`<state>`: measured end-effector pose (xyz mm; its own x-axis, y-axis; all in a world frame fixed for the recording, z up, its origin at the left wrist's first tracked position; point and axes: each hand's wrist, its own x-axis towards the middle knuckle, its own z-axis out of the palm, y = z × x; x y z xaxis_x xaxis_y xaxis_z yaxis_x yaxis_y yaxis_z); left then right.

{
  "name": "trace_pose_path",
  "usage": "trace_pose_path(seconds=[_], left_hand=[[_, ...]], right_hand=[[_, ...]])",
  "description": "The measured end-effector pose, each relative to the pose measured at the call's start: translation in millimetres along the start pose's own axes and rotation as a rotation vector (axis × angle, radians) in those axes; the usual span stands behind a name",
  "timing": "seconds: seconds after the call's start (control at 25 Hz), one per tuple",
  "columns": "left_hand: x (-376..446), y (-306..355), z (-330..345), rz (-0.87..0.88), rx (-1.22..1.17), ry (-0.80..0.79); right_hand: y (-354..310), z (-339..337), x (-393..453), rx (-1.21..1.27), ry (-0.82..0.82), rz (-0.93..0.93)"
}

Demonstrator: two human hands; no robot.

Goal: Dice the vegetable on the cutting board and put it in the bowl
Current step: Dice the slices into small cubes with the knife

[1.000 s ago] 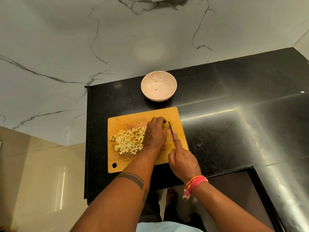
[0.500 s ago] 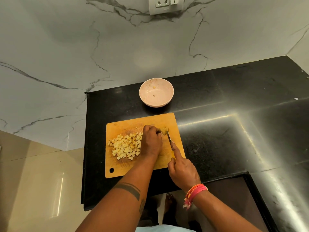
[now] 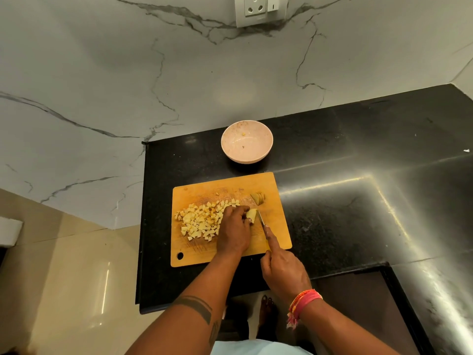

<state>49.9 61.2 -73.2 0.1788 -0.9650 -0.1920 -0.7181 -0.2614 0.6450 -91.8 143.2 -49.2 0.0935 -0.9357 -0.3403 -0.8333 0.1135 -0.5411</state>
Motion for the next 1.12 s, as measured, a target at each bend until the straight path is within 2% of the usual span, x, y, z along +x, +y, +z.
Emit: trace_pose_path(seconds=[0.2, 0.36, 0.68, 0.88, 1.12], left_hand=[[-1, -13, 0, 0.096, 0.069, -0.107], [1, -9, -2, 0.068, 0.072, -0.044], [-1, 6, 13, 0.008, 0.106, 0.017], [10, 2, 9, 0.131, 0.141, -0.059], [13, -5, 8, 0.116, 0.090, -0.068]], right_hand=[[-5, 1, 4, 0.003, -0.020, -0.007], [-14, 3, 8, -0.036, -0.036, -0.051], [0, -6, 17, -0.059, 0.009, 0.003], [3, -8, 8, -0.074, -0.023, -0.023], [4, -9, 6, -0.072, 0.016, -0.023]])
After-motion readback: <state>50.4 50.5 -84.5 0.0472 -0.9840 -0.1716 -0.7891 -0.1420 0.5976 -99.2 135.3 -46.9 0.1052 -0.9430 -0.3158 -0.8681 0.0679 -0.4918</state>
